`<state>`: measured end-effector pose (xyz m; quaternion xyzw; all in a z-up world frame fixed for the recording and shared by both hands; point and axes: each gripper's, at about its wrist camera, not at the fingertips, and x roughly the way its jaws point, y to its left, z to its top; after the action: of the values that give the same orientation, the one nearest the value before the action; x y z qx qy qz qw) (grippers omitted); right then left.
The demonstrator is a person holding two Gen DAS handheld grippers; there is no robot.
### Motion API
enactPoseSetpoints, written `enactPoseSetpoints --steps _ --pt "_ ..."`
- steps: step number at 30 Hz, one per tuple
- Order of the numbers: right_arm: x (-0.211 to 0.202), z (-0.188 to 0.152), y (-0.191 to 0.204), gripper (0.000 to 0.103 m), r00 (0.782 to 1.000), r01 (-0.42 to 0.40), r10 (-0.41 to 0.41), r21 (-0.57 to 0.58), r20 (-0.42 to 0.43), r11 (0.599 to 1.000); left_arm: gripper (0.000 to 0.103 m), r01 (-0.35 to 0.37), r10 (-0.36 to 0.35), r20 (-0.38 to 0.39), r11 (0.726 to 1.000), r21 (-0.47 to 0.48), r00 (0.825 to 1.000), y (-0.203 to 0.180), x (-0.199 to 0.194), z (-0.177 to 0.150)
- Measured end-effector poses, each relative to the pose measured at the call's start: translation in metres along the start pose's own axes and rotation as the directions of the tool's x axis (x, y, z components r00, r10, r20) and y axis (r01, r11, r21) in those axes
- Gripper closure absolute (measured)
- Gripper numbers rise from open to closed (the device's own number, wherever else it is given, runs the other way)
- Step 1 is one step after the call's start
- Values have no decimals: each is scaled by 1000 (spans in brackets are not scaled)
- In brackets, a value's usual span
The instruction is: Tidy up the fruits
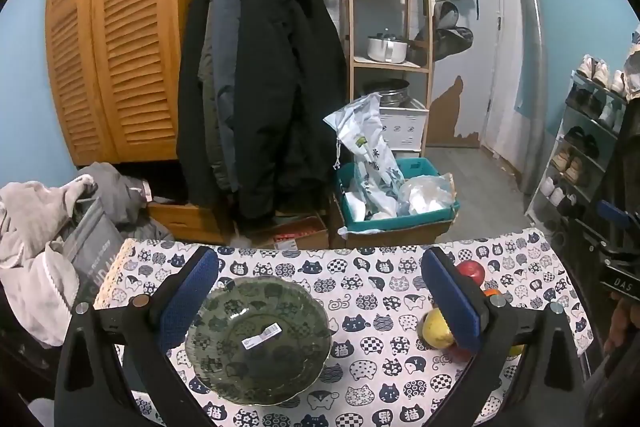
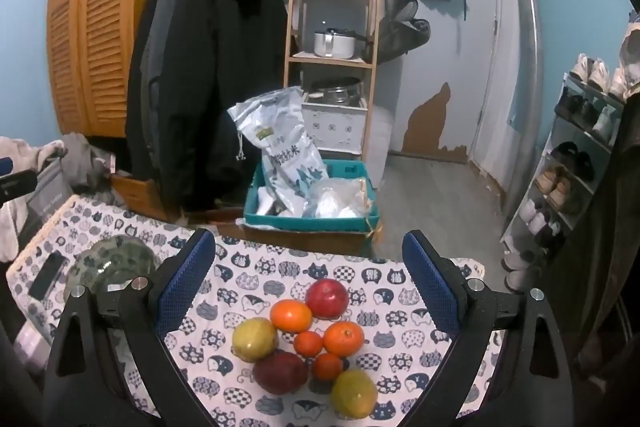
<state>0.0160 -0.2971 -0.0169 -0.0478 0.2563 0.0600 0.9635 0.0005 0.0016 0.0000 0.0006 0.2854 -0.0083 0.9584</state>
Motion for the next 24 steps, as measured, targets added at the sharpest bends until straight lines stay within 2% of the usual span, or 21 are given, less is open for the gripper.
enactPoseSetpoints --steps 24 --pt "1 -3 0 10 1000 -4 4 5 -2 1000 1 5 -5 7 1000 -3 1000 1 -2 -1"
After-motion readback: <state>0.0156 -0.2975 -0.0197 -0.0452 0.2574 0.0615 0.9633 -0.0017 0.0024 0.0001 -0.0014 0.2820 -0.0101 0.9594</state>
